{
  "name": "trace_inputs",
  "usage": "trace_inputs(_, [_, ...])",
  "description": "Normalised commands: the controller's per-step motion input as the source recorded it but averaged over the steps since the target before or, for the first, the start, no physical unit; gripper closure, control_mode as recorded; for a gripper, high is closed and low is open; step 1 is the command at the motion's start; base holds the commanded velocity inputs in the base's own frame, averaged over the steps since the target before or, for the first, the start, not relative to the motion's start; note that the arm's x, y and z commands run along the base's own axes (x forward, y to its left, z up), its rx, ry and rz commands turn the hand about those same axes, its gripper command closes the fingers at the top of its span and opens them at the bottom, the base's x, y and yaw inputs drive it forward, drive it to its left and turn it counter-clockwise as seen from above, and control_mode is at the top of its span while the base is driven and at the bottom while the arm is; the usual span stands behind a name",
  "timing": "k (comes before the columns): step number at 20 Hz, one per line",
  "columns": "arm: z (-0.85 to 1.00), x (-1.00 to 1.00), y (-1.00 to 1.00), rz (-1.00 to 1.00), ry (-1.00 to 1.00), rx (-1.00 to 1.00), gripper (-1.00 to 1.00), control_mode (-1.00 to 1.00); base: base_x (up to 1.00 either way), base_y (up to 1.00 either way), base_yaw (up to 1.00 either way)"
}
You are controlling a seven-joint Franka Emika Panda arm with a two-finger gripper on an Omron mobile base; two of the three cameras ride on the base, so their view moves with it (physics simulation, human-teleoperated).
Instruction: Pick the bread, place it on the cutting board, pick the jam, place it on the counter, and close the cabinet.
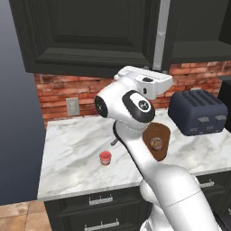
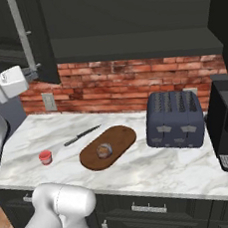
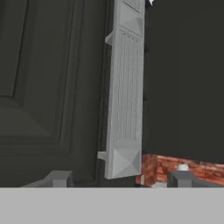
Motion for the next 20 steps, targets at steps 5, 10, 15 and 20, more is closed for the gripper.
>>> trace_inputs(5, [0.00, 0.50, -0.01, 0.01, 0.00, 0.00, -1.00, -1.00, 0.00, 0.00, 0.00])
trace_inputs(10, [0.00, 0.58, 0.00, 0.00, 0.01, 0.00, -1.00, -1.00, 0.00, 0.00, 0.00])
trace_inputs(15, [0.00, 0.52, -0.08, 0.03, 0.00, 0.00, -1.00, -1.00, 0.00, 0.00, 0.00])
trace_inputs(20, [0.00, 0.39, -0.30, 0.09, 0.00, 0.00, -1.00, -1.00, 0.00, 0.00, 0.00])
